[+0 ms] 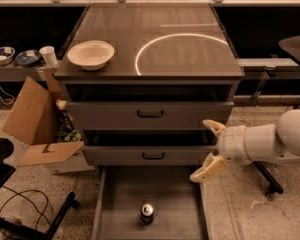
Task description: Pick pepsi can from bottom drawer and place on counter
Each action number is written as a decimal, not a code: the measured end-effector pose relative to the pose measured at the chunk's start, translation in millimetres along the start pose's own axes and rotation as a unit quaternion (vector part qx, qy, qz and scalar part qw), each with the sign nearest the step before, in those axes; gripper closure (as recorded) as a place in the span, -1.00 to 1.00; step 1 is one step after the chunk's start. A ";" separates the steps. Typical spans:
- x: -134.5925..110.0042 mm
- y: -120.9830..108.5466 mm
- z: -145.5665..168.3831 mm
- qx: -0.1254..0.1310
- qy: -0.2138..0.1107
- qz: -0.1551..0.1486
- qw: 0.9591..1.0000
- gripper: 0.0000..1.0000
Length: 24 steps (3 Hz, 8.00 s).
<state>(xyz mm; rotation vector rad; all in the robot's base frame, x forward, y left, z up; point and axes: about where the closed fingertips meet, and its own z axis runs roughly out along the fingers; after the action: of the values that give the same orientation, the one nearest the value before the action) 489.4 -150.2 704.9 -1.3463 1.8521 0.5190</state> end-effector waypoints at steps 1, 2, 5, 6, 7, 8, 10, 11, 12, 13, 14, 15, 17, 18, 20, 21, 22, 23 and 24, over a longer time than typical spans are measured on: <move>26.5 6.6 41.7 -0.011 -0.042 0.039 0.998 -1.00; 40.9 17.9 64.0 -0.042 -0.040 0.070 0.996 -1.00; 53.4 44.8 133.6 -0.060 -0.119 0.088 0.987 -1.00; 84.4 46.1 189.4 -0.043 -0.157 0.079 0.984 -1.00; 132.9 42.7 236.4 -0.029 -0.180 0.088 0.979 -1.00; 203.4 55.4 289.8 -0.030 -0.202 0.146 0.968 -1.00; 219.7 50.0 290.5 -0.045 -0.197 0.119 0.972 -1.00; 246.9 46.7 288.9 -0.068 -0.193 0.076 0.976 -1.00; 274.5 42.8 296.0 -0.091 -0.188 0.049 0.977 -1.00; 294.5 40.6 312.4 -0.101 -0.198 0.032 0.974 -1.00; 298.3 36.4 314.8 -0.098 -0.198 0.032 0.975 -1.00; 300.1 33.4 316.5 -0.097 -0.191 0.037 0.976 -1.00; 319.6 58.1 373.9 -0.136 -0.205 -0.022 0.969 -1.00; 321.5 66.8 389.8 -0.148 -0.212 -0.041 0.965 -1.00; 322.2 97.8 421.4 -0.173 -0.222 -0.054 0.958 -1.00; 318.5 114.6 435.9 -0.185 -0.229 -0.055 0.954 -0.65; 315.2 125.8 447.0 -0.194 -0.234 -0.056 0.951 -0.19; 313.1 132.0 452.7 -0.200 -0.236 -0.054 0.949 0.28; 313.1 132.1 452.7 -0.200 -0.236 -0.054 0.949 0.77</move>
Offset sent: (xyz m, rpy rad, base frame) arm -0.0079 0.0364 -0.0999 0.1560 0.2589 -0.0091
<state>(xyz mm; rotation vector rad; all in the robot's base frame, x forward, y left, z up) 479.6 24.8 166.7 -1.4139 1.3141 1.0986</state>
